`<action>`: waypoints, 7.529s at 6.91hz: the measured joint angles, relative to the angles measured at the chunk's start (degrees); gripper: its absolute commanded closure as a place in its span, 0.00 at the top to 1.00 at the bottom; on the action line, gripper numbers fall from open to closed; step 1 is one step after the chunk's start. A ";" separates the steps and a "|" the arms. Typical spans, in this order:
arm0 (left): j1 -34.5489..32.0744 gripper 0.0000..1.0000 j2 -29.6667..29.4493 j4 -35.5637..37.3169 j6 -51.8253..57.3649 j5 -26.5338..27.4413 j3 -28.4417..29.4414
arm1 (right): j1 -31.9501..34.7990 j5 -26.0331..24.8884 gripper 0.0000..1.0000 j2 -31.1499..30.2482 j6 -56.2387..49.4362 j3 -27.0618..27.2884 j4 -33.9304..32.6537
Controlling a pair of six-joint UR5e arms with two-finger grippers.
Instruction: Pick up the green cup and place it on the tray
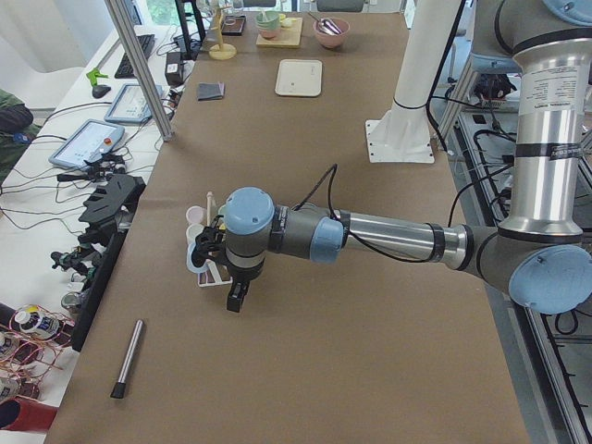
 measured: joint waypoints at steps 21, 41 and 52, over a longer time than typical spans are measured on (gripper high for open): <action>31.67 0.99 -5.40 -24.50 41.23 49.91 -9.67 | -18.17 1.90 1.00 4.71 20.03 3.09 3.74; 63.58 0.99 -6.43 -29.07 62.52 95.15 5.28 | -33.34 3.63 0.35 10.48 37.16 -17.20 29.78; 62.22 0.99 -7.81 -32.53 62.73 95.14 9.27 | -33.50 7.34 0.00 11.15 36.66 -16.69 29.85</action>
